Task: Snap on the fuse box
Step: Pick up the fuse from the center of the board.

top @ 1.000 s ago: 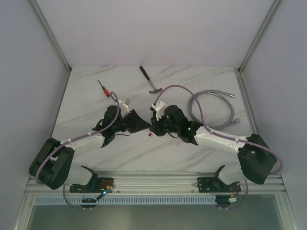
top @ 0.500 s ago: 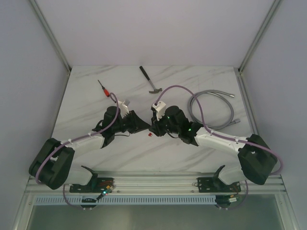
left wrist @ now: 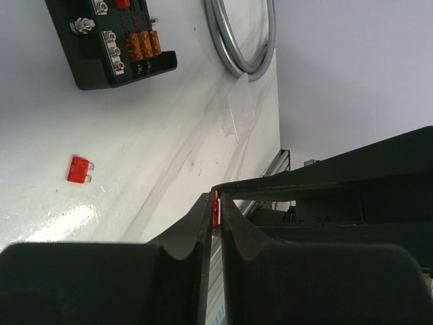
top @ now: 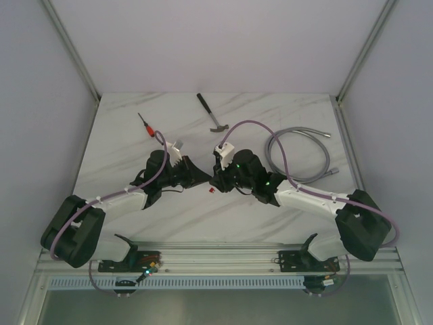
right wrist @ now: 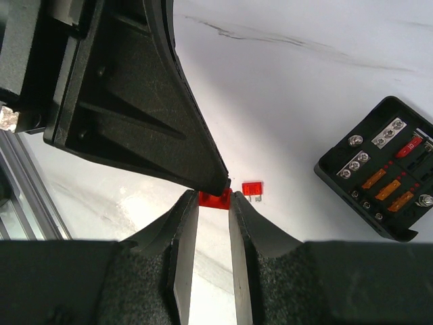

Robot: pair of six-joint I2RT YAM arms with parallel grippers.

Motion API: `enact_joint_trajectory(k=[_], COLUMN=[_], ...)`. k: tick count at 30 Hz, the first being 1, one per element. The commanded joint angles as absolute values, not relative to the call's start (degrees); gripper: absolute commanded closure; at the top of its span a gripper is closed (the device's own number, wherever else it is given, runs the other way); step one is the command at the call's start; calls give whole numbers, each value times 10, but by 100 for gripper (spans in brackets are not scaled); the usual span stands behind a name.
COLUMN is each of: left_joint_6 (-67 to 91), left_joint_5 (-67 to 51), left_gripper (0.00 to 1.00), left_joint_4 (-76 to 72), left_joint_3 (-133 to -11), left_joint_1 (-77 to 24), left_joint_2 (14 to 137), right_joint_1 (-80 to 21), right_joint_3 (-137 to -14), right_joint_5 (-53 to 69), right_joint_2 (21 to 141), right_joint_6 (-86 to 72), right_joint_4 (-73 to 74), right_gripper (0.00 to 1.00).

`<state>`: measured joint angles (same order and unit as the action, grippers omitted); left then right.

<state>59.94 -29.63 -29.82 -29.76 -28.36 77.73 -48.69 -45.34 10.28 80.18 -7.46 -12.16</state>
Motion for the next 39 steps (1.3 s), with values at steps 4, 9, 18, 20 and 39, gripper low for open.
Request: enact_joint_trajectory(k=[4,9,18,20,39], left_joint_6=[604,602,599,604,700], left_joint_5=[-307,-300,-226,-205,-46], left_gripper=[90,100,100,100,100], left_joint_4=[-312,-308,-309,-325,-547], left_joint_3=[-291,-290,-287,-281,-239], left_joint_1=[-292,-294,-293,-294,-352], left_joint_2=[771,766,725,707,588], right_joint_1=[-484,-484,-484,-484,-484], right_joint_3=[-447,-447,-422,-405,-254], right_joint_5=[104,106,58,39,16], right_joint_2=[782,778,723,698,650], right_joint_6=[-80,-80,-101,-114,-406], right_joint_4=[-166,-168,-184,-203,-619], right_gripper=[77,76,50,47,26])
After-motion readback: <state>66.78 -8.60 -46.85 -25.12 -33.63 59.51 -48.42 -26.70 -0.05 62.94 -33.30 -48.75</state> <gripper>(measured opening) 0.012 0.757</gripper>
